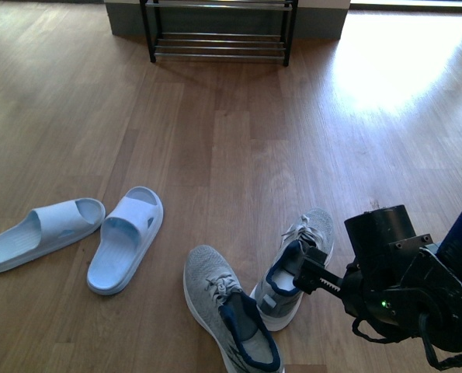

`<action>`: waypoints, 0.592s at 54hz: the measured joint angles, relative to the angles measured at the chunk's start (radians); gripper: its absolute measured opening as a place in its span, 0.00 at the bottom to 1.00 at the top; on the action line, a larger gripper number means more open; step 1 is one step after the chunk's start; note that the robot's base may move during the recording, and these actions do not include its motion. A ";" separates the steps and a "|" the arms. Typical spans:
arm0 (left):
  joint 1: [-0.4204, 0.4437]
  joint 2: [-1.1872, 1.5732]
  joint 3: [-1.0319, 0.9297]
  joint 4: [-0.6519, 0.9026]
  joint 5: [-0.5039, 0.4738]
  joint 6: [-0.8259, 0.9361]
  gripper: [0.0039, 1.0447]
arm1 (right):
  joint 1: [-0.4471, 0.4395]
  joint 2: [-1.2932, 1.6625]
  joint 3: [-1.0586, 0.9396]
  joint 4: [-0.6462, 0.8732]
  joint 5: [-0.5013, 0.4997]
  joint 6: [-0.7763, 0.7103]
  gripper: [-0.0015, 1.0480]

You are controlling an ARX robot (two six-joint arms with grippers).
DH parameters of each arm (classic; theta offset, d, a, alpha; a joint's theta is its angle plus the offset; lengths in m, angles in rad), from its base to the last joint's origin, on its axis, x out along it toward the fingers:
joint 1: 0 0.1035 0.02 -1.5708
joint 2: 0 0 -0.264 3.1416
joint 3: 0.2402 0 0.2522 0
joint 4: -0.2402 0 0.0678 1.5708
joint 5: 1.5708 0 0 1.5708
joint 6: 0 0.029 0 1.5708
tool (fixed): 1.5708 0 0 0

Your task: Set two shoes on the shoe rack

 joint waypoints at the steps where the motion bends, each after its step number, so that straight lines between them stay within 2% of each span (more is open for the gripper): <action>1: 0.000 0.000 0.000 0.000 0.000 0.000 0.91 | 0.001 0.002 0.003 0.000 -0.002 0.000 0.91; 25: 0.000 0.000 0.000 0.000 0.000 0.000 0.91 | 0.035 0.032 0.097 -0.060 -0.025 0.061 0.91; 32: 0.000 0.000 0.000 0.000 0.000 0.000 0.91 | 0.037 0.057 0.119 -0.008 0.003 0.047 0.91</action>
